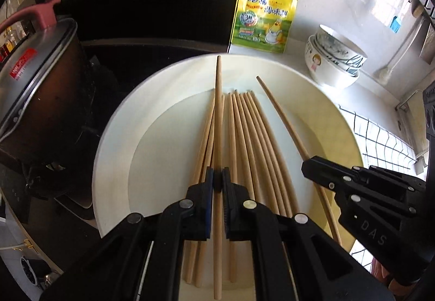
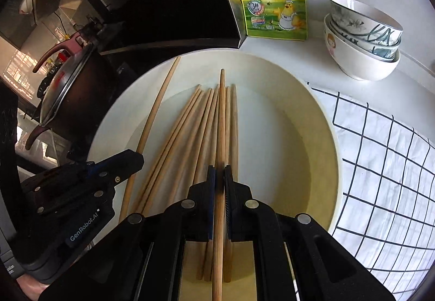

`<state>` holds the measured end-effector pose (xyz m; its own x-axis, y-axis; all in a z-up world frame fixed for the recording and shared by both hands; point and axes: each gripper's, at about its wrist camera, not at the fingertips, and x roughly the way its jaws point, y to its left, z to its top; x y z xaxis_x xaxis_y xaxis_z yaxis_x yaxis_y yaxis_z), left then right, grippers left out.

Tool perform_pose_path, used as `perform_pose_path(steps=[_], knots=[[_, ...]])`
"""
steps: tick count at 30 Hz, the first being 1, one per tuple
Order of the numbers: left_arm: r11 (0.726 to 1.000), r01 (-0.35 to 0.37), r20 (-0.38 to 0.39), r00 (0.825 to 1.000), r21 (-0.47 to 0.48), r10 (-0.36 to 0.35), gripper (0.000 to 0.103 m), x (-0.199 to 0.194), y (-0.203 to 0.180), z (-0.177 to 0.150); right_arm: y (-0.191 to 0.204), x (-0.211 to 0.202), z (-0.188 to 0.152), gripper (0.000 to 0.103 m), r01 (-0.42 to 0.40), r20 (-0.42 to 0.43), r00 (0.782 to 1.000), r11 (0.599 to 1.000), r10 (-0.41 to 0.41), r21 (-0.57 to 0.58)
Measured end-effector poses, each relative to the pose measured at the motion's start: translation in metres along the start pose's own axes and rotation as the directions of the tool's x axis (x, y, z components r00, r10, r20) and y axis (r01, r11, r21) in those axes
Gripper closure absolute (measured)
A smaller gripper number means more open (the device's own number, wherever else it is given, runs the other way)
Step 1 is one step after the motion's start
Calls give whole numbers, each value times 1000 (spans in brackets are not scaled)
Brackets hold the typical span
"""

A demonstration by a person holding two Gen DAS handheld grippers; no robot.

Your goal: Organize utensils

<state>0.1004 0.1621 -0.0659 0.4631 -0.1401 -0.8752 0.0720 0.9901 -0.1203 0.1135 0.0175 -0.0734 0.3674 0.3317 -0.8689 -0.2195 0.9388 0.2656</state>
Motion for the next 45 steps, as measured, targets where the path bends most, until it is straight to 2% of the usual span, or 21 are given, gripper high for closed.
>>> perform_pose_path(steps=[4,6,7,9,11,16,31,36,40,44,45], knots=[[1000,1,-18,1000,4,-1,94,3,2,-2,-3,2,0,95,16,-9,1000,1000,-15,18],[1000,-8,-17,1000,3,8,78,2,4,-1,-3,0,-2,88,34,-2,999,999,-34,23],[1000,-12,-13,1000,0,12,71,0,5,-2,-3,-2,-2,88,40,6,999,999,-40,22],[1000,-15,3,1000,-12,15,52,-5,9,-1,-5,-7,-4,88,46,18,999,999,-47,24],[1000,-21,19,1000,-21,21,46,-11,13,0,-7,-14,-7,87,51,31,998,998,-52,33],[999,-36,46,998,-24,37,44,-26,18,0,-9,-29,-15,81,58,54,997,997,-60,41],[999,-32,110,993,-28,35,40,-63,21,-14,14,-61,-40,76,60,105,993,998,-60,4],[999,-36,129,991,-36,41,29,-72,21,-17,18,-68,-44,74,67,112,992,998,-66,-6],[999,-32,137,990,-44,37,28,-78,23,-20,19,-74,-47,64,65,122,991,998,-64,-7],[999,-33,140,989,-40,38,24,-82,22,-22,19,-78,-48,62,73,130,989,997,-72,-8],[999,-34,142,989,-39,40,22,-83,22,-23,19,-78,-49,57,77,131,988,997,-76,-7]])
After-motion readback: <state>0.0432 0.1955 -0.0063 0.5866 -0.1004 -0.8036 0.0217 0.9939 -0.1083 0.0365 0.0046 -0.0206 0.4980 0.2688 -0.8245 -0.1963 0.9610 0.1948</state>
